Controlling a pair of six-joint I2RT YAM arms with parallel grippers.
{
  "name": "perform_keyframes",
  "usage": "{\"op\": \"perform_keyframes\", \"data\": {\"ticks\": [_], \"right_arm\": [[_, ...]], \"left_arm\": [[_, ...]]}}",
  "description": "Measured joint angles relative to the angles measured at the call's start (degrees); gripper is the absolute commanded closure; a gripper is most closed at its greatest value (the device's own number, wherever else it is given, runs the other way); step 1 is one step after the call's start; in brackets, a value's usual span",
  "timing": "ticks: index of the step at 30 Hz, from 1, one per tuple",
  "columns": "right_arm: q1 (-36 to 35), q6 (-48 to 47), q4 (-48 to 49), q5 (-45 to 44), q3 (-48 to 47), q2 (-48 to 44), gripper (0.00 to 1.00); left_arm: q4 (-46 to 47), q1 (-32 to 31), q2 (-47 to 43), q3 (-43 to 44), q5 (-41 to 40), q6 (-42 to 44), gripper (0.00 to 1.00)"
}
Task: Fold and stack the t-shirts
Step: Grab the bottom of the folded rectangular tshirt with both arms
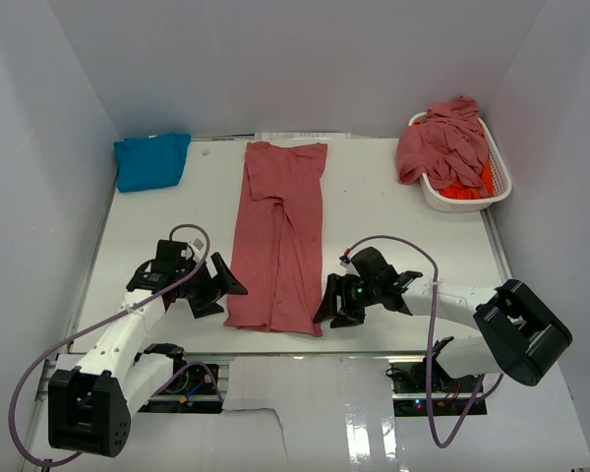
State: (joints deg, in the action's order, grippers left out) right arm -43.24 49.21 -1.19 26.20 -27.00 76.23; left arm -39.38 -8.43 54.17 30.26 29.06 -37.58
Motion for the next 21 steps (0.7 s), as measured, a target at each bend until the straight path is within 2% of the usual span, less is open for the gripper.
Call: {"op": "perform_keyframes", "data": {"ticks": [5, 13, 21], "right_arm": [[0.00, -0.42, -0.11, 0.46, -0.85, 0.24, 0.33], [-0.02, -1.03, -0.26, 0.96, -1.07, 0.94, 0.33], [0.00, -1.66, -0.37, 1.05, -2.60, 2.95, 0.33]], "left_arm": [[2.51, 0.00, 1.25, 0.46, -0.46, -1.46, 0.02], [9.03, 0.00, 10.64, 0.61, 4.81, -3.48, 0.02], [11.19, 0.00, 11.63, -0.33, 6.99, -3.82, 0.03]]}}
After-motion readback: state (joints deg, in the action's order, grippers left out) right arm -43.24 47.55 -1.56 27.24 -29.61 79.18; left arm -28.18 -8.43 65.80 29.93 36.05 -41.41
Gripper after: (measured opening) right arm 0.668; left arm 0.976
